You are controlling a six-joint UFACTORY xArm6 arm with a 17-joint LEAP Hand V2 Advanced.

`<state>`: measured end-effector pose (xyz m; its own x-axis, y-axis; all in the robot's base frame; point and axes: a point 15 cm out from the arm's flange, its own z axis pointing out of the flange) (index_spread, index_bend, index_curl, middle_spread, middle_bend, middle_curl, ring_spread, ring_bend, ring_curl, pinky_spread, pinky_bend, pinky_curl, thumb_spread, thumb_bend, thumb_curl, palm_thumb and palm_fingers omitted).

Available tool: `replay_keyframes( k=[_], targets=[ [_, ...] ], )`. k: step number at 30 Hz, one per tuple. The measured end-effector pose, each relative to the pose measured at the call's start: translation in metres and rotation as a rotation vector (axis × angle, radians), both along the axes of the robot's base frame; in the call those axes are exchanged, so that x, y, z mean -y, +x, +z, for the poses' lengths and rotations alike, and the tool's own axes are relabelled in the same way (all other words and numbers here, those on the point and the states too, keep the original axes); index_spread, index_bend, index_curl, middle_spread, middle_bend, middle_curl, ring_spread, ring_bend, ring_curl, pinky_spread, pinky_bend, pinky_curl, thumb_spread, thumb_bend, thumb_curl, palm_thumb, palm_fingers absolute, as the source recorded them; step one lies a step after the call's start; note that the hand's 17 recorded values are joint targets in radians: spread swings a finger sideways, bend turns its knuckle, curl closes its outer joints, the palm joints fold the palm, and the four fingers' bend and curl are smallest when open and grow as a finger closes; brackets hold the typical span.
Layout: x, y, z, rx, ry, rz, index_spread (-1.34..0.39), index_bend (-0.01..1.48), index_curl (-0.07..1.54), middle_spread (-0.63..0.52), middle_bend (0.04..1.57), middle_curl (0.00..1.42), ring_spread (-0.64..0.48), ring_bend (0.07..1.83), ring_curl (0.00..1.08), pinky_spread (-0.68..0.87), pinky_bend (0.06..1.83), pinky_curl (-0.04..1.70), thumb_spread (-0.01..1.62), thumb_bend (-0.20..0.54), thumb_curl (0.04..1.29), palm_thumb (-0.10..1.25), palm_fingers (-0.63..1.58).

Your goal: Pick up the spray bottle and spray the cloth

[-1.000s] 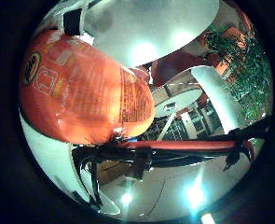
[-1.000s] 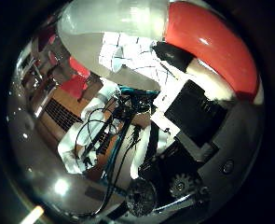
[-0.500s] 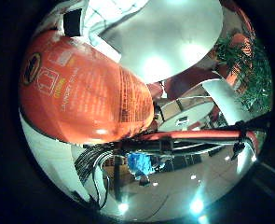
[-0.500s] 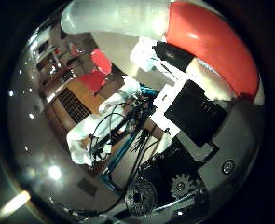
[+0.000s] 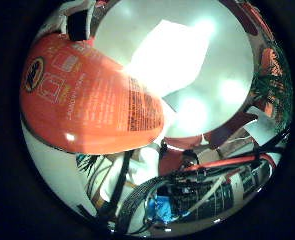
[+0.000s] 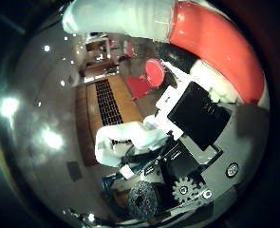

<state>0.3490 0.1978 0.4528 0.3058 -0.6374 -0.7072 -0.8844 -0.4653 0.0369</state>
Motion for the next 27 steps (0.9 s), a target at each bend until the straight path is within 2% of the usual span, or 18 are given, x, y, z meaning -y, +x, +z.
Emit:
replay_keyframes(
  k=[6,10,16,27],
  targets=[
    [-0.047,0.001,-0.018,0.058,0.161,0.052,-0.19,1.18,0.70,-0.09,1.38,0.64,-0.17,1.46,0.63,-0.22,1.02,1.33,1.11,-0.012,0.67,1.03,1.18],
    [-0.073,-0.003,-0.054,0.076,0.264,0.064,-0.19,1.19,0.70,-0.09,1.38,0.64,-0.17,1.46,0.63,-0.21,1.02,1.33,1.11,-0.012,0.68,1.02,1.18],
    [-0.106,-0.008,-0.102,0.162,0.381,0.059,-0.18,1.19,0.70,-0.09,1.38,0.64,-0.17,1.46,0.63,-0.21,1.02,1.33,1.10,-0.012,0.69,1.01,1.18],
    [-0.128,-0.026,-0.158,0.246,0.400,0.069,-0.18,1.20,0.70,-0.09,1.38,0.64,-0.17,1.47,0.63,-0.20,1.02,1.33,1.08,-0.012,0.71,1.00,1.18]
  ],
)
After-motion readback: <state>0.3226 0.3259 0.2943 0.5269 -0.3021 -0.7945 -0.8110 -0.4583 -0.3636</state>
